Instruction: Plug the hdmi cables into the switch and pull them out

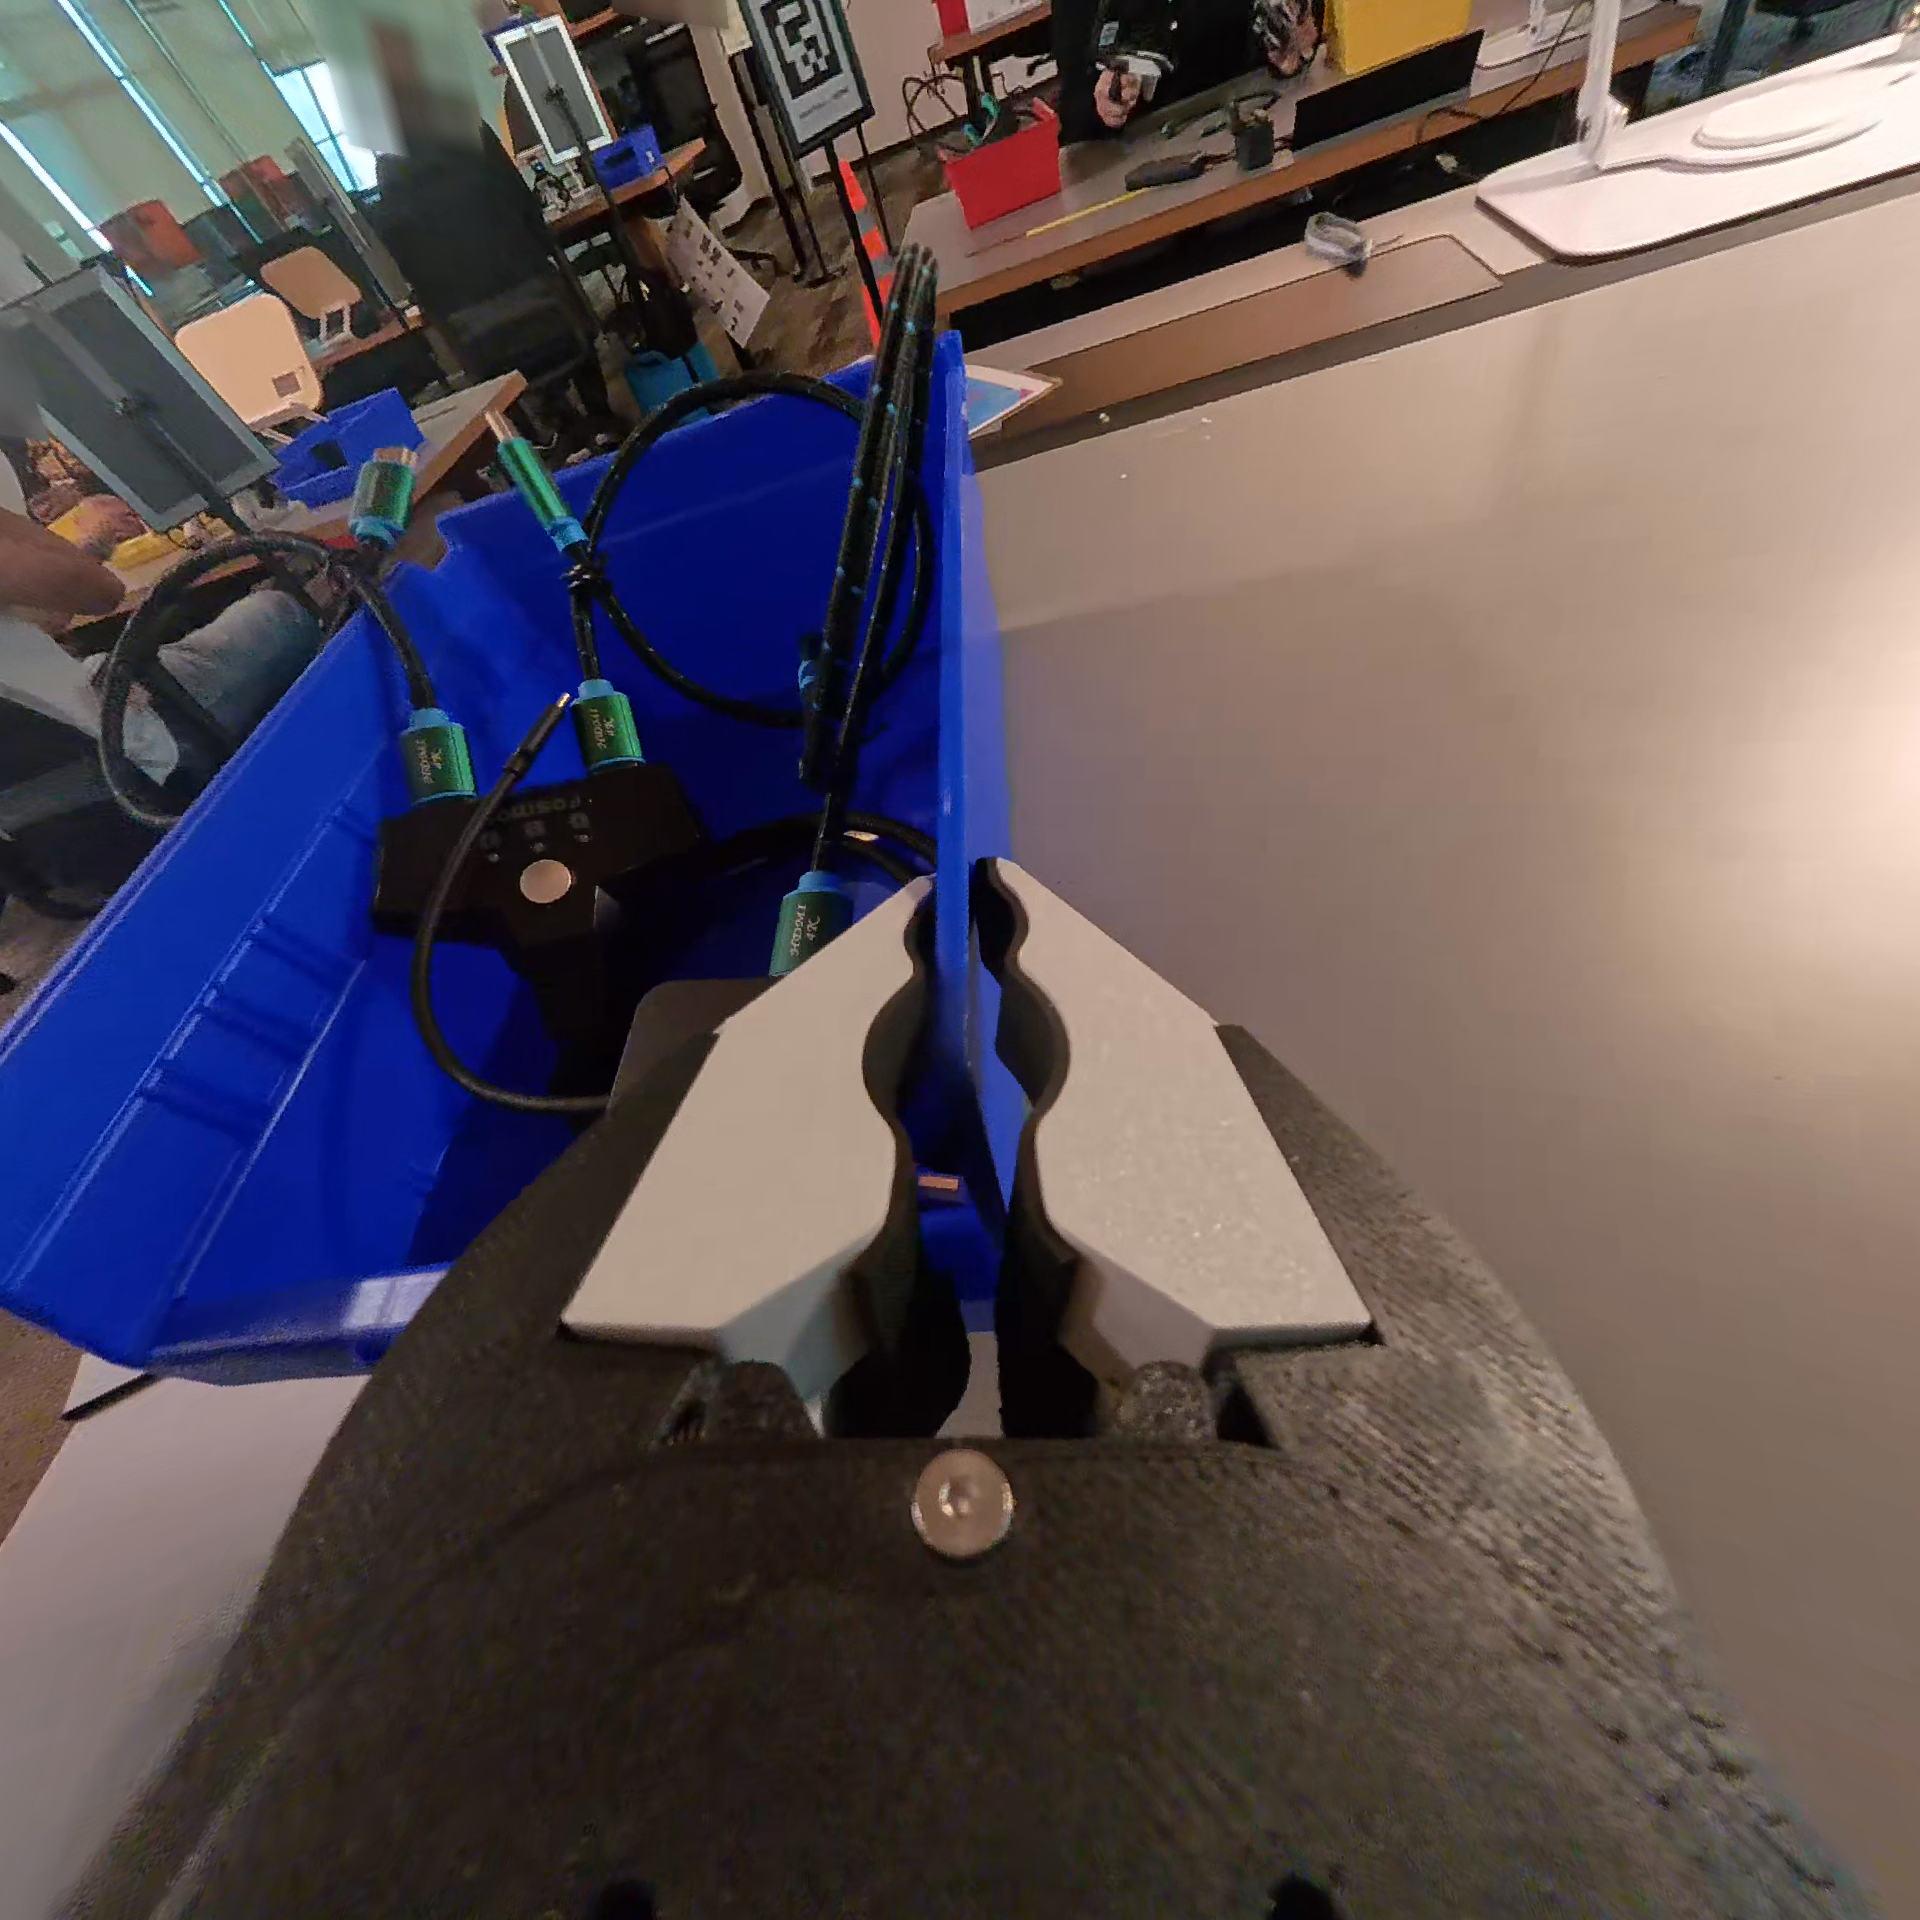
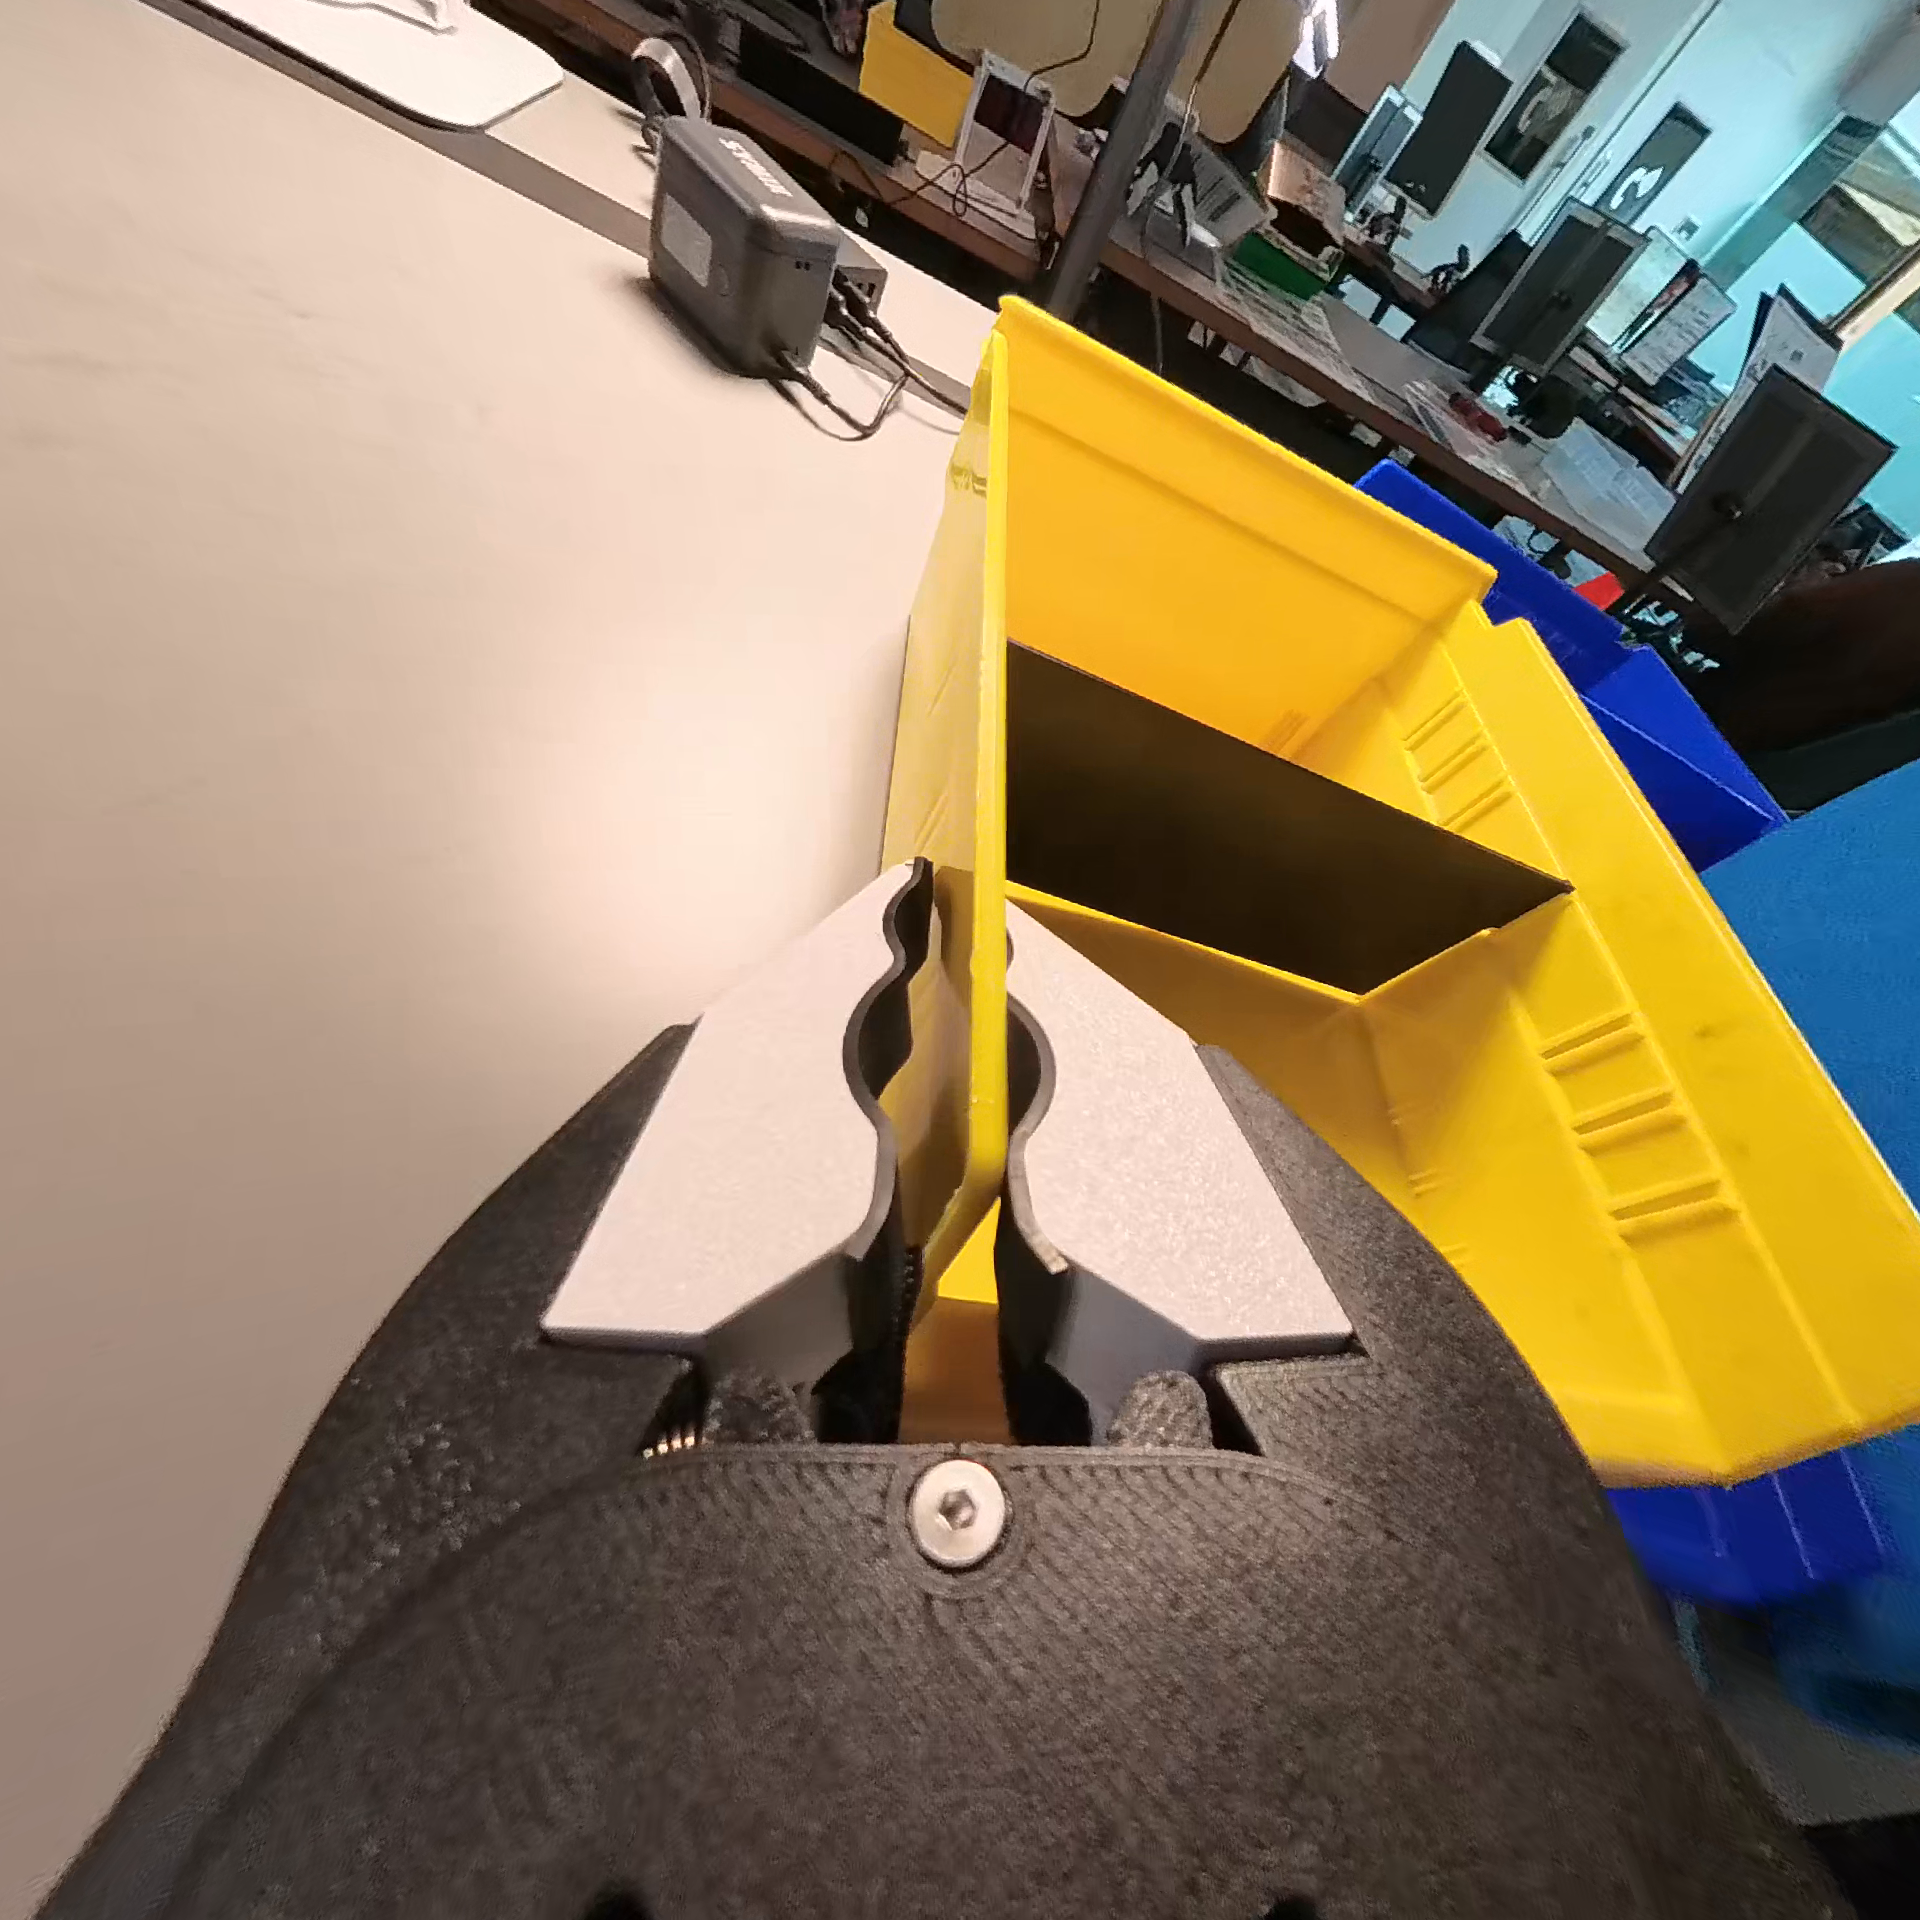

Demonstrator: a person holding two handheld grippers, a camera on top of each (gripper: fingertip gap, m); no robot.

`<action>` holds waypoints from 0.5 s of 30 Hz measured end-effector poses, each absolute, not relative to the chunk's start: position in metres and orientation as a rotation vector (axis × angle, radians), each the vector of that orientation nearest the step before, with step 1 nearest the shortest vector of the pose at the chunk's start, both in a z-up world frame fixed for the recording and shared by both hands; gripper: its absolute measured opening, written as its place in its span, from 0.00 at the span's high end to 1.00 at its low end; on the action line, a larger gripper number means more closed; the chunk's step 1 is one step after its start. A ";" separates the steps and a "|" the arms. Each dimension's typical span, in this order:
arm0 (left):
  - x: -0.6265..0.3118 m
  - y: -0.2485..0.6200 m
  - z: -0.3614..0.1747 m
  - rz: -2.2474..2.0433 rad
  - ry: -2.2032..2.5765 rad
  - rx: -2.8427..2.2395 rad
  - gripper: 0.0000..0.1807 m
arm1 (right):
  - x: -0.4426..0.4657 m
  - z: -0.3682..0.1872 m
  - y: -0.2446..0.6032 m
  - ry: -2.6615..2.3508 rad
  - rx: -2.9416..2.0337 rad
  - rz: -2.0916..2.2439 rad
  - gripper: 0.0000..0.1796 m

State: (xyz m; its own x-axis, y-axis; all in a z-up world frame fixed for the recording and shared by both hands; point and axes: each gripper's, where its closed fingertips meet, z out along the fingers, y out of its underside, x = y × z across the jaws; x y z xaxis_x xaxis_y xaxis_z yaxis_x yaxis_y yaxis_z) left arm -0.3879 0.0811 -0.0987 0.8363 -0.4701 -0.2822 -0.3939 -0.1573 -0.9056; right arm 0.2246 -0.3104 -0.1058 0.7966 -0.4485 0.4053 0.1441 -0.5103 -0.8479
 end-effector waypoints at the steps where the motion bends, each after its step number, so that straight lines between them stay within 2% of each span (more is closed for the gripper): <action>1: -0.391 0.084 -0.099 -0.081 0.659 -1.773 0.98 | 0.228 -0.106 -0.309 0.224 -1.976 -0.749 0.97; 15: -0.397 0.090 -0.098 -0.213 0.679 -1.747 0.98 | 0.241 -0.106 -0.285 0.215 -1.972 -0.730 0.97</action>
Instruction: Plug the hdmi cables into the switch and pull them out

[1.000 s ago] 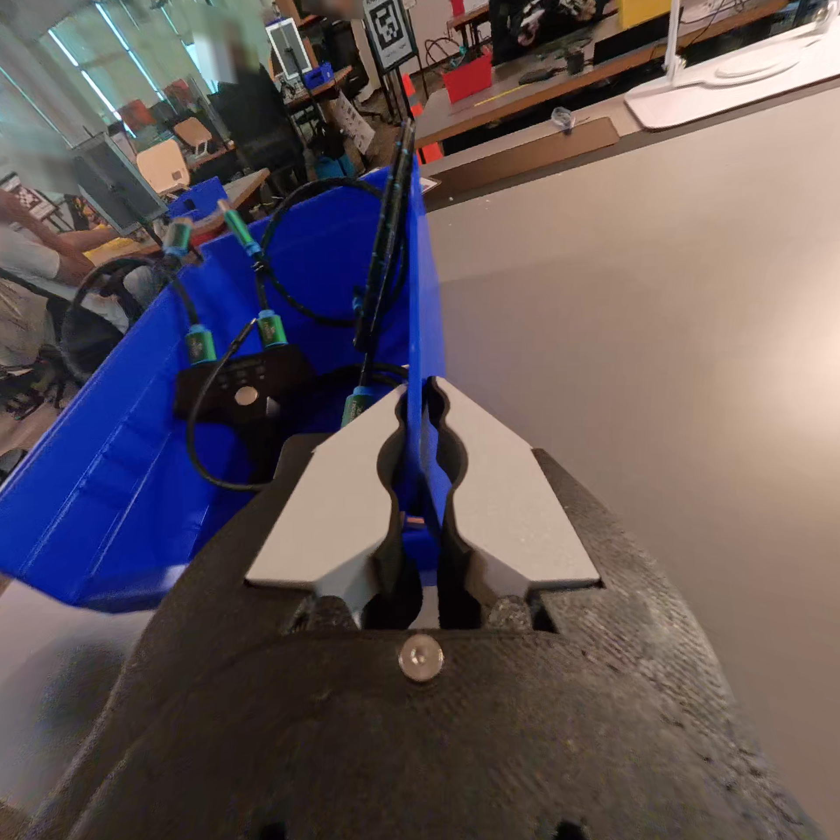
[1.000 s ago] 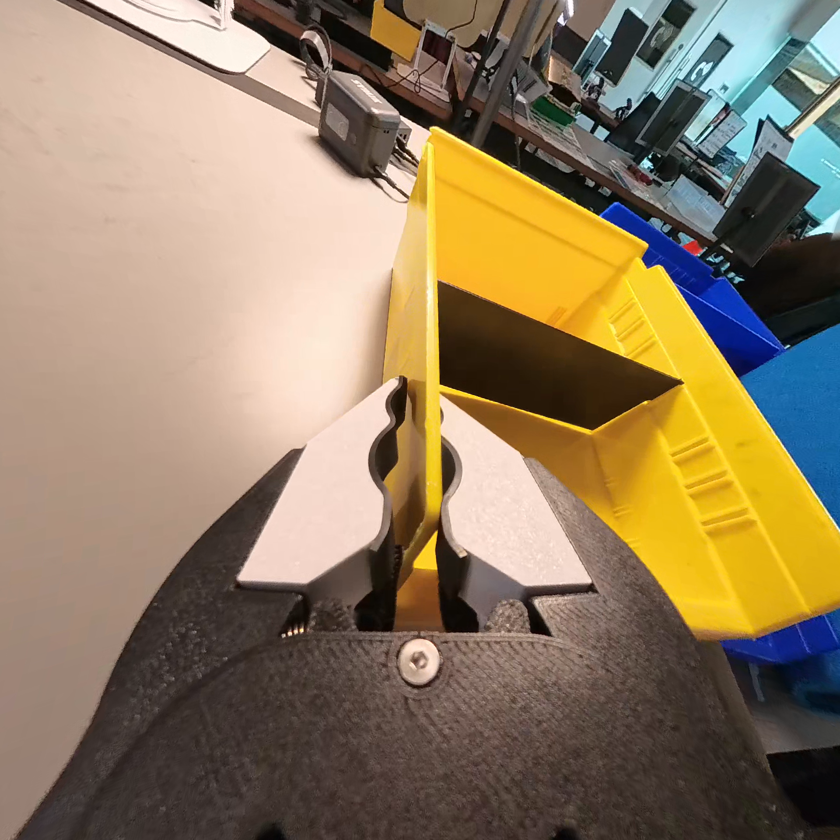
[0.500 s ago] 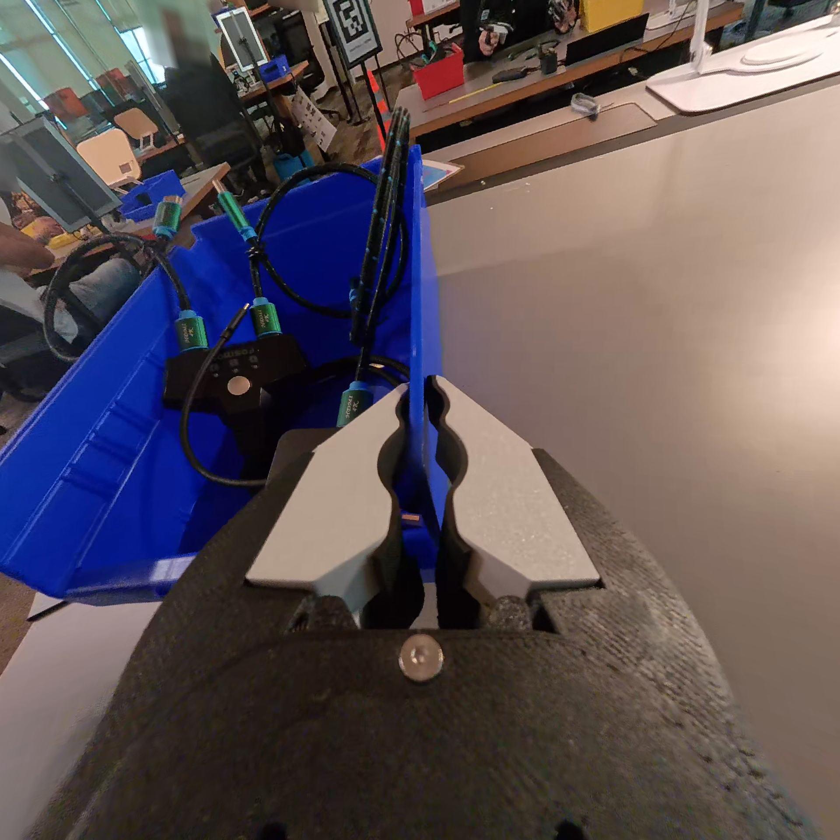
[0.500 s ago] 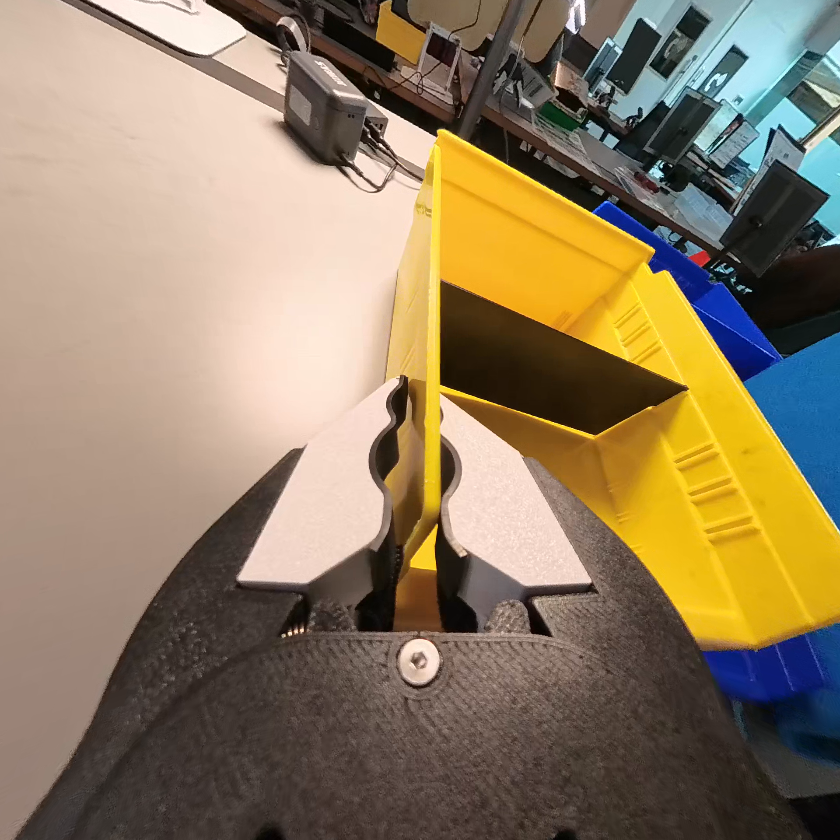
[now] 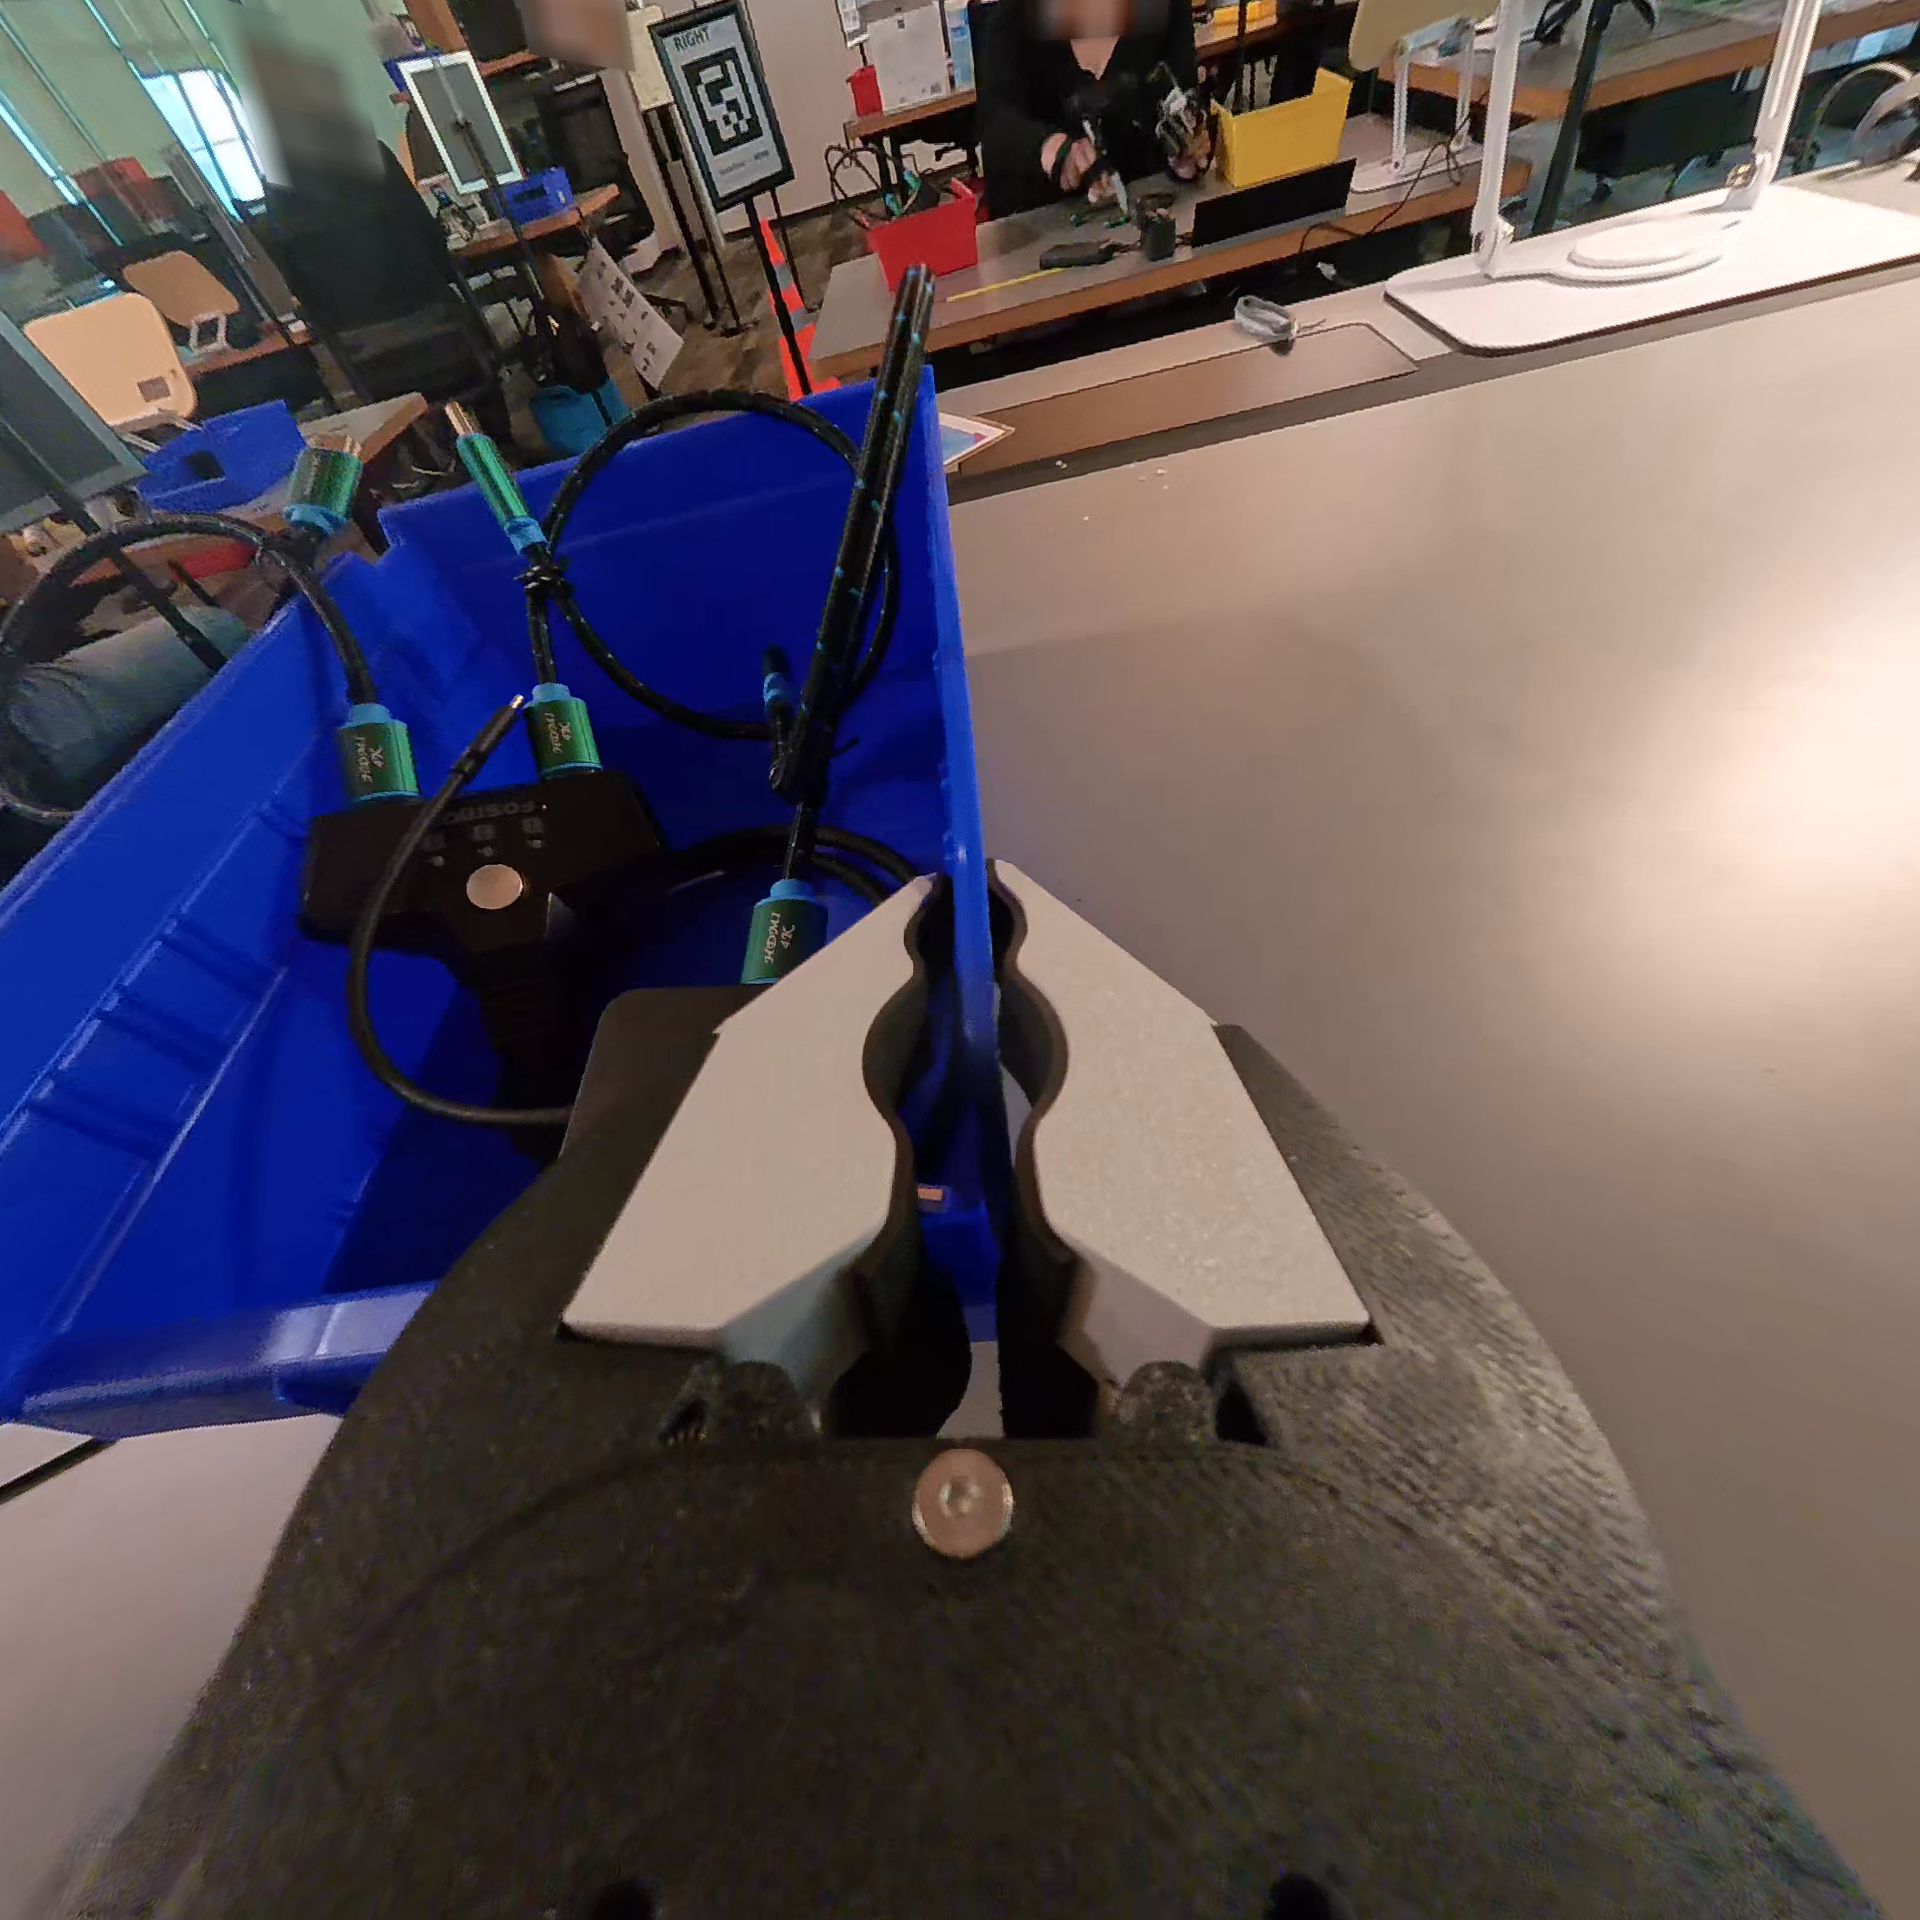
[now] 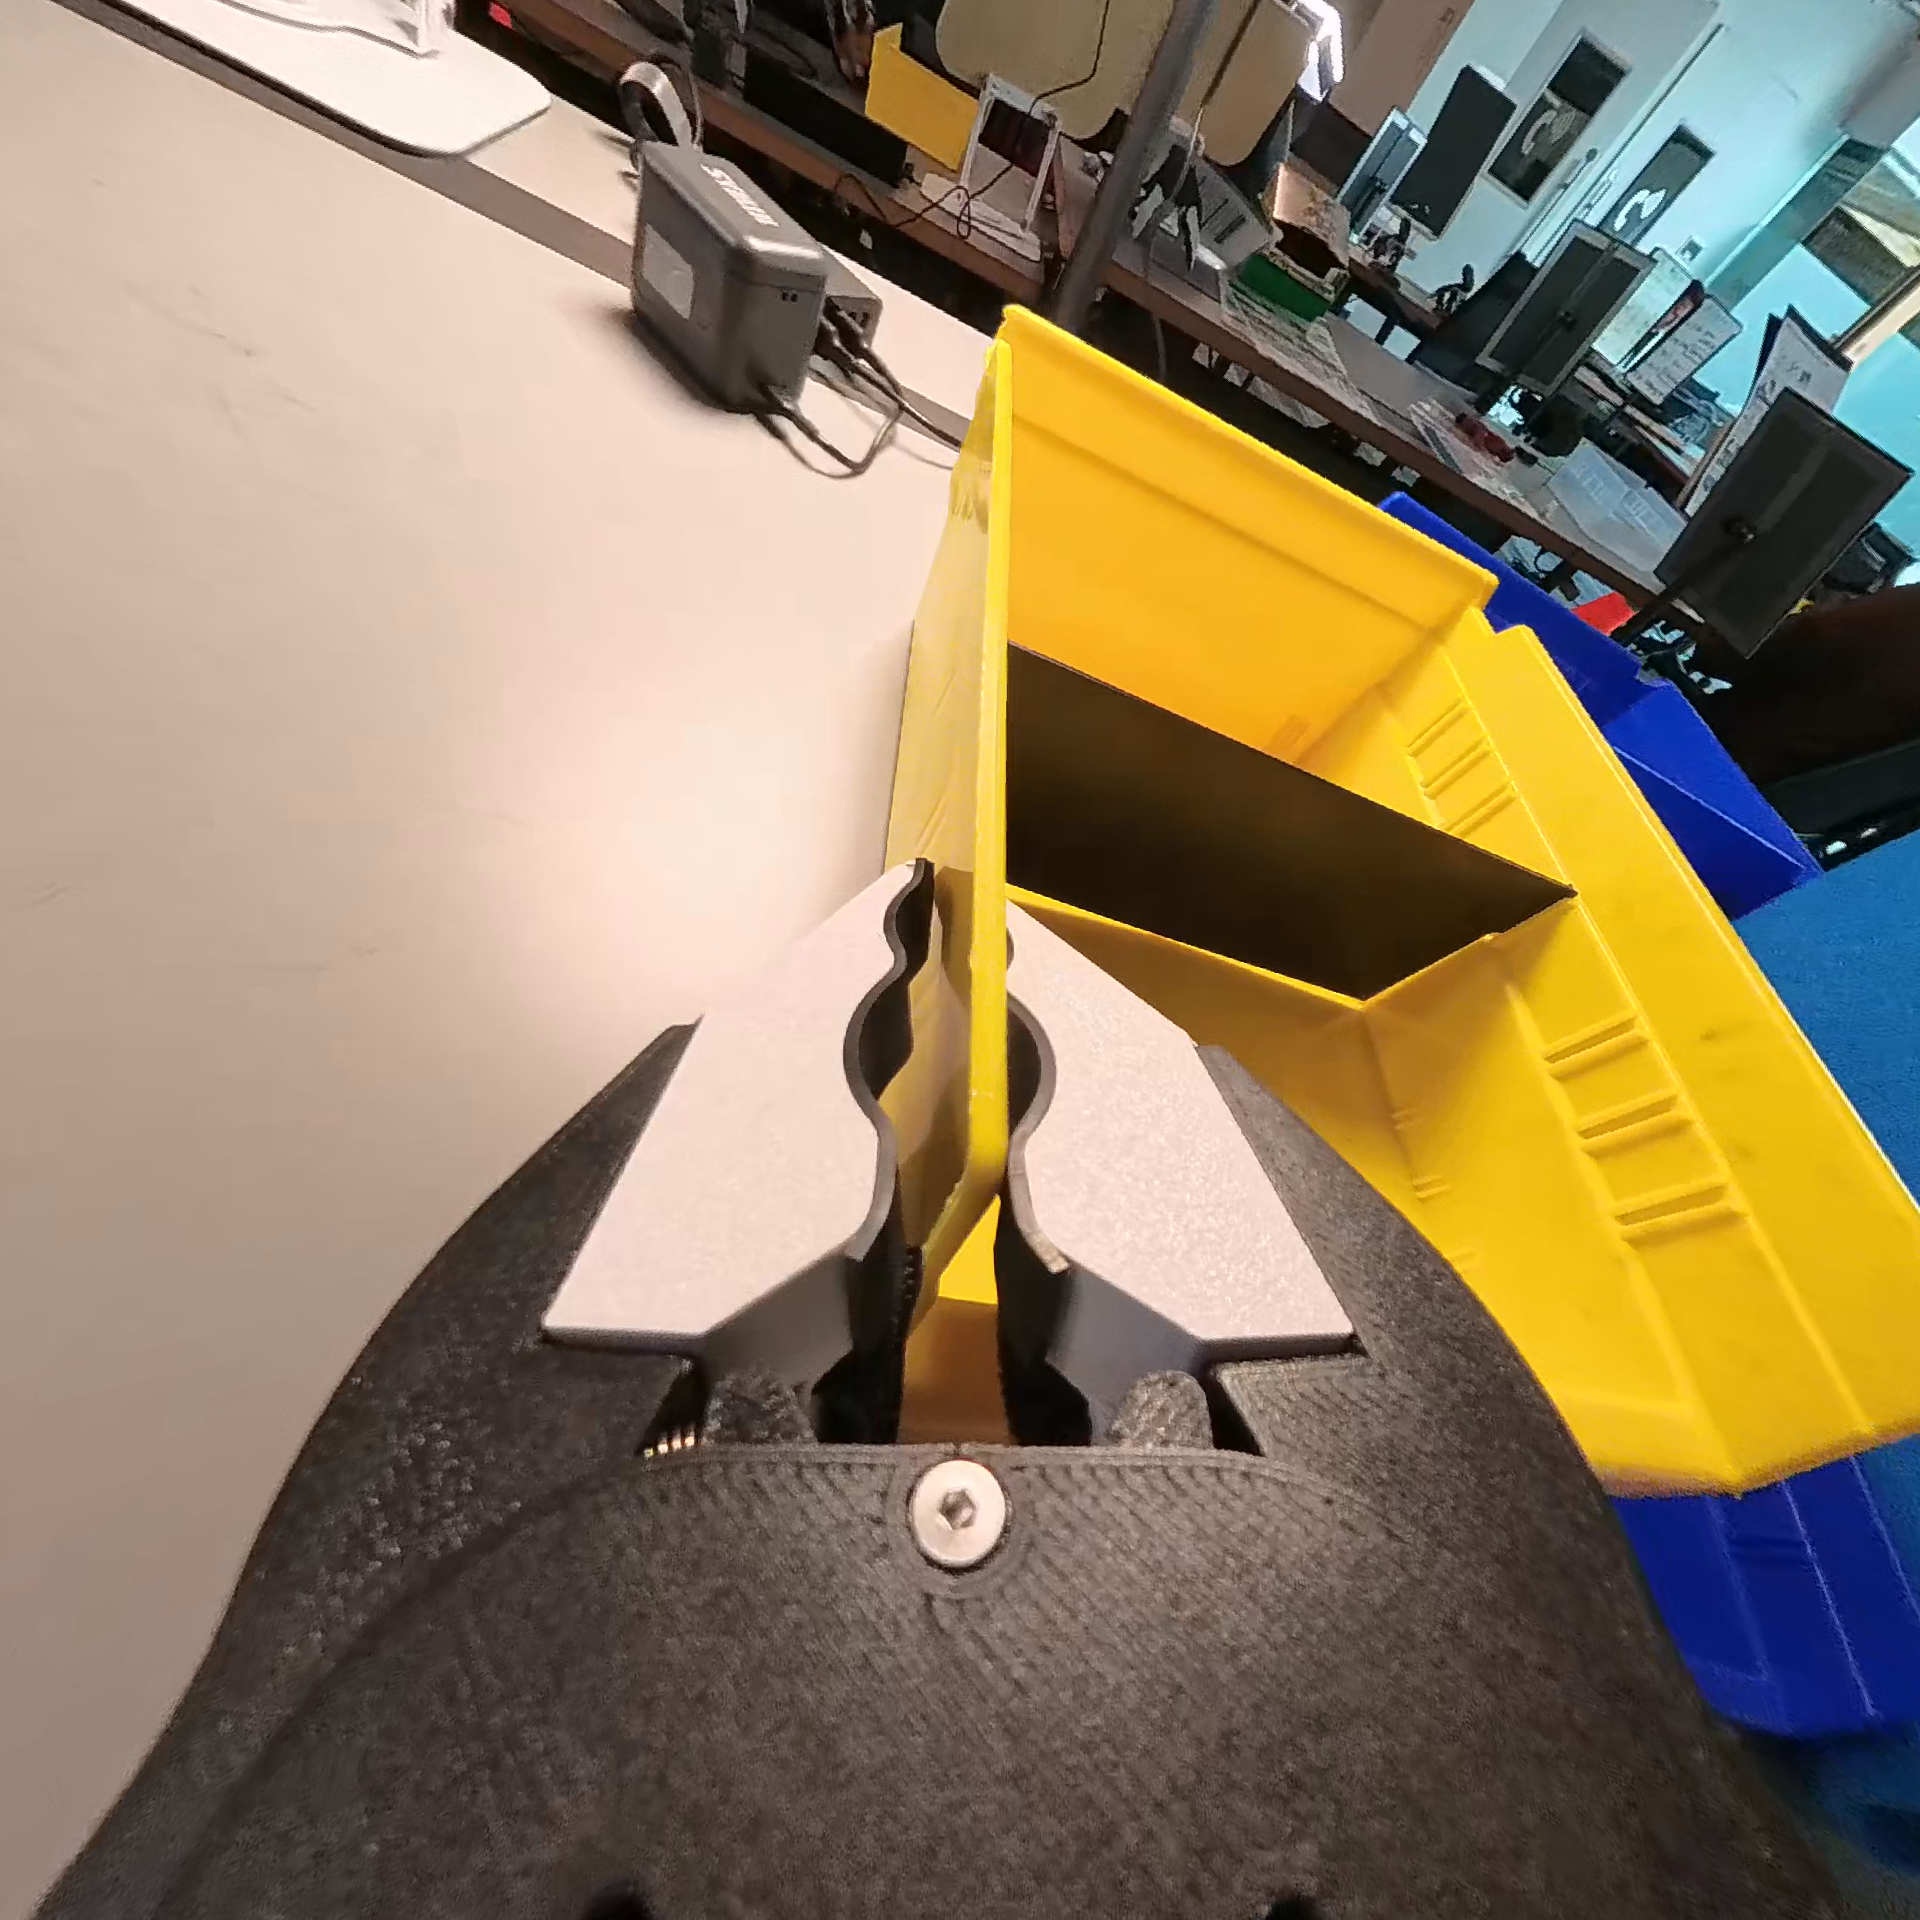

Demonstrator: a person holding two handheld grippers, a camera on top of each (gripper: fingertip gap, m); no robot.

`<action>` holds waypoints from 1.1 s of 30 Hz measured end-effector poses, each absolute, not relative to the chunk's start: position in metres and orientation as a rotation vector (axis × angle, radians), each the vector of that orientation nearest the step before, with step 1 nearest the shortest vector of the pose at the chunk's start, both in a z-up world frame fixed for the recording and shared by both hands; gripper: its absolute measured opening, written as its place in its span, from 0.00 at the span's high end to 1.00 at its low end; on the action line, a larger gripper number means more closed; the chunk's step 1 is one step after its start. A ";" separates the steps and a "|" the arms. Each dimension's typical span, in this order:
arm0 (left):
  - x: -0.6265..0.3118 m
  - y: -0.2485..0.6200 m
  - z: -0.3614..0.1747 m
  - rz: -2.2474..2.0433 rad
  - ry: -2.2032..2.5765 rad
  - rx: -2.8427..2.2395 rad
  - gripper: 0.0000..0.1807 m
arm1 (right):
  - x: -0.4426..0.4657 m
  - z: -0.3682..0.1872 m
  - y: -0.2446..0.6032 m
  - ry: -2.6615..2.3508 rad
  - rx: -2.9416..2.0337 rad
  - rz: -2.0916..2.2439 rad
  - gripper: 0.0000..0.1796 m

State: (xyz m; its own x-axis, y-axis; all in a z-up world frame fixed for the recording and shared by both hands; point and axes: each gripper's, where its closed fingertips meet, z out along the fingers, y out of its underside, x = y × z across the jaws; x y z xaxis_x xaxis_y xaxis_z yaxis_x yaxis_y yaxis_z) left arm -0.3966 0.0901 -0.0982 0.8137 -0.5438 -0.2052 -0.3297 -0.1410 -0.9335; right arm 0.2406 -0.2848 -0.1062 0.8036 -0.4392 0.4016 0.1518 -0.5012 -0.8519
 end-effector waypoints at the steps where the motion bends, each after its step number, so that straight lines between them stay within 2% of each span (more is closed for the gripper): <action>1: -0.397 0.090 -0.098 -0.207 0.681 -1.746 0.98 | 0.240 -0.106 -0.283 0.207 -1.972 -0.724 0.97; 8: -0.396 0.089 -0.098 -0.250 0.696 -1.754 0.97 | 0.241 -0.108 -0.280 0.221 -1.980 -0.699 0.95; 10: -0.397 0.087 -0.098 -0.271 0.674 -1.762 0.97 | 0.234 -0.108 -0.283 0.217 -1.995 -0.668 0.86; 11: -0.397 0.084 -0.098 -0.291 0.669 -1.763 0.94 | 0.229 -0.105 -0.286 0.219 -1.993 -0.646 0.80; 12: -0.397 0.079 -0.095 -0.318 0.661 -1.758 0.86 | 0.225 -0.100 -0.291 0.225 -1.987 -0.639 0.75; 14: -0.398 0.065 -0.084 -0.379 0.652 -1.741 0.80 | 0.221 -0.086 -0.307 0.238 -1.980 -0.688 0.68; 16: -0.402 0.051 -0.066 -0.420 0.638 -1.704 0.79 | 0.217 -0.068 -0.321 0.231 -1.968 -0.759 0.64; 21: -0.417 0.046 -0.034 -0.443 0.575 -1.681 0.79 | 0.167 -0.058 -0.295 0.073 -1.950 -0.575 0.67; 29: -0.445 0.104 -0.047 -0.341 0.481 -1.878 0.76 | 0.100 -0.157 -0.215 -0.115 -2.190 -0.223 0.68; 30: -0.451 0.113 -0.049 -0.315 0.468 -1.905 0.76 | 0.099 -0.159 -0.212 -0.139 -2.202 -0.244 0.66; 33: -0.460 0.139 -0.057 -0.271 0.475 -1.994 0.73 | 0.095 -0.162 -0.204 -0.168 -2.221 -0.210 0.67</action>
State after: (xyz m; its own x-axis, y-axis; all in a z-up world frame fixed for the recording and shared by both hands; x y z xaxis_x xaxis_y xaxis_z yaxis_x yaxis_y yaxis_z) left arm -0.4603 0.1388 -0.0566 0.8967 -0.4424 -0.0150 -0.2117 -0.3989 -0.8922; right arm 0.0951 -0.2045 -0.1622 0.9766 0.0465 0.2099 0.1942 -0.6092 -0.7689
